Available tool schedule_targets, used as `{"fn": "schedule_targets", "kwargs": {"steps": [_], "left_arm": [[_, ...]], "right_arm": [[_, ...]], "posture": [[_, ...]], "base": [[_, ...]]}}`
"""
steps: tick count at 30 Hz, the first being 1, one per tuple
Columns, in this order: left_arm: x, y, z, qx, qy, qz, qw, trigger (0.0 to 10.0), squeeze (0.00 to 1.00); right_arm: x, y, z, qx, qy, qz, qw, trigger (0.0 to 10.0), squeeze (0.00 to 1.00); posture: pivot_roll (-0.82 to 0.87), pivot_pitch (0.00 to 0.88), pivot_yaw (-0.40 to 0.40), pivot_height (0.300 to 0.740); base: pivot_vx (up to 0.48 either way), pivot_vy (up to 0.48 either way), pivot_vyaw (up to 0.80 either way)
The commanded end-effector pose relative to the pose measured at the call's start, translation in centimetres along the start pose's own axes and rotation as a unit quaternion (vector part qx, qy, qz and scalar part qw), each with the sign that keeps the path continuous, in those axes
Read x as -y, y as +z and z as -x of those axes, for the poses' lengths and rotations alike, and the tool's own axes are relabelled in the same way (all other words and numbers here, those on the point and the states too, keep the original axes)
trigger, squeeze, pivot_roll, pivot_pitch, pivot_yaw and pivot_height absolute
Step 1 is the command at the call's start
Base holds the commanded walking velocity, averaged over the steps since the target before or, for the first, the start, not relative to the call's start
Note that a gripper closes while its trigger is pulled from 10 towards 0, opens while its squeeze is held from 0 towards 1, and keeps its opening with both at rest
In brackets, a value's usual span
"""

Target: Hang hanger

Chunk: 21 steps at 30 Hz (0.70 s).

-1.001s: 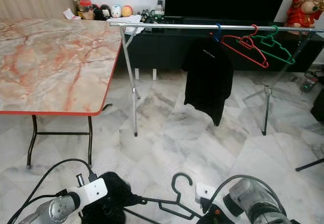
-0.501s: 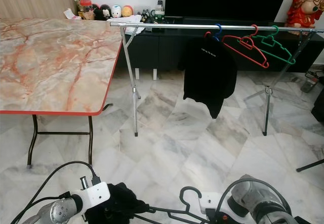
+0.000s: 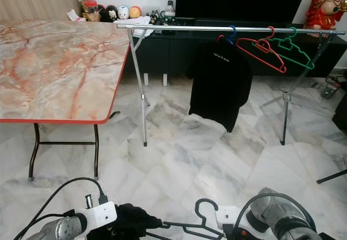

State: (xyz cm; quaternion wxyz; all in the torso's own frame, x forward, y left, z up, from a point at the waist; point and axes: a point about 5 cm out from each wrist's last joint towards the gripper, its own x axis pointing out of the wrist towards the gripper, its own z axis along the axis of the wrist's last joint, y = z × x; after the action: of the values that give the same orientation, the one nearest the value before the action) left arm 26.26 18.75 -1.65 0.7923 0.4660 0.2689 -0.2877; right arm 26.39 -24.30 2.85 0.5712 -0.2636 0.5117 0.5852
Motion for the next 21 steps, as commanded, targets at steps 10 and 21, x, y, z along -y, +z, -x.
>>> {"fn": "schedule_targets", "kwargs": {"steps": [10, 21], "left_arm": [[-1.6, -1.9, 0.7, -0.015, 0.04, 0.117, 0.992, 10.0, 1.0], [-2.3, 0.3, 1.0, 0.075, 0.012, 0.135, 0.988, 10.0, 1.0]], "right_arm": [[-1.0, -2.4, -0.6, -0.007, 0.006, -0.054, 0.999, 0.0, 0.0], [-0.5, -0.7, -1.2, 0.017, -0.015, -0.021, 1.0, 0.0, 0.0]], "posture": [[0.07, 0.078, -0.044, 0.74], [0.07, 0.082, -0.048, 0.74]], "base": [[0.0, 0.0, 0.0], [0.0, 0.0, 0.0]]}}
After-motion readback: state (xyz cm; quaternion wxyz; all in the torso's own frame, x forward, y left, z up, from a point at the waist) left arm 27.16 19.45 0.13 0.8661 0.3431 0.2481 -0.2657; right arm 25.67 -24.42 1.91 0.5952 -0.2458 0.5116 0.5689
